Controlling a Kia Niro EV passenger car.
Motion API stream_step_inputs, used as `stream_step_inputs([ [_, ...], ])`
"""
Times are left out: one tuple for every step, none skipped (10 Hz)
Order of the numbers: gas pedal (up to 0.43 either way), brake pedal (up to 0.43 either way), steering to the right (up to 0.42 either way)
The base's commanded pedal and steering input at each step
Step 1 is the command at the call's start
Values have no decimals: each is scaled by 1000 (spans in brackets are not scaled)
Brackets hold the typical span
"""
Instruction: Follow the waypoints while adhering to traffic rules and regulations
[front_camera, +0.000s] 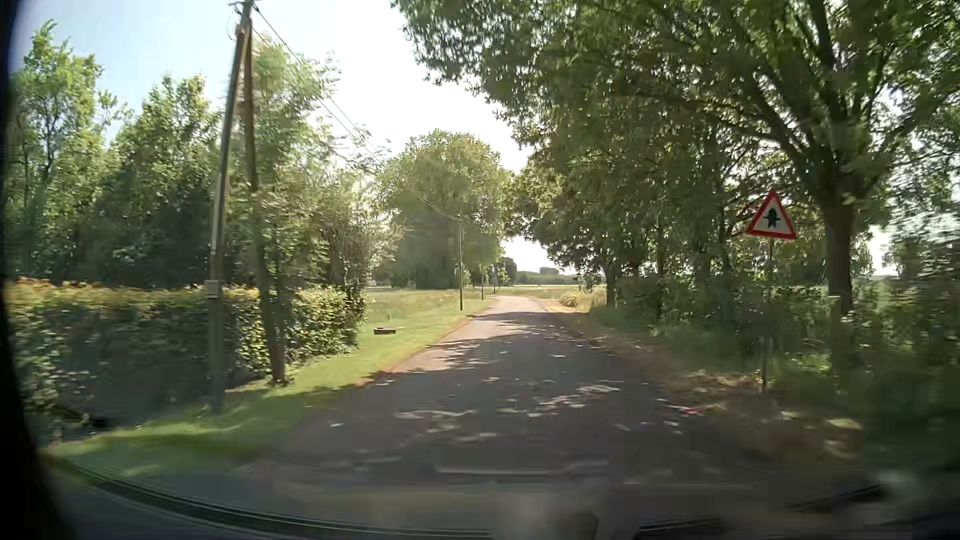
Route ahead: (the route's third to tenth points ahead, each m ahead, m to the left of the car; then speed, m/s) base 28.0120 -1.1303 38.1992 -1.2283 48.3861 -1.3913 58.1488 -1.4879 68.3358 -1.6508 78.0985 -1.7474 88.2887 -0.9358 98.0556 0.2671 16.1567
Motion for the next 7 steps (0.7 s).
stream_step_inputs([
  [280, 6, 3],
  [280, 6, 3],
  [280, 6, 3],
  [280, 6, 3],
  [280, 6, 3],
  [280, 6, 3],
  [280, 6, 3],
])
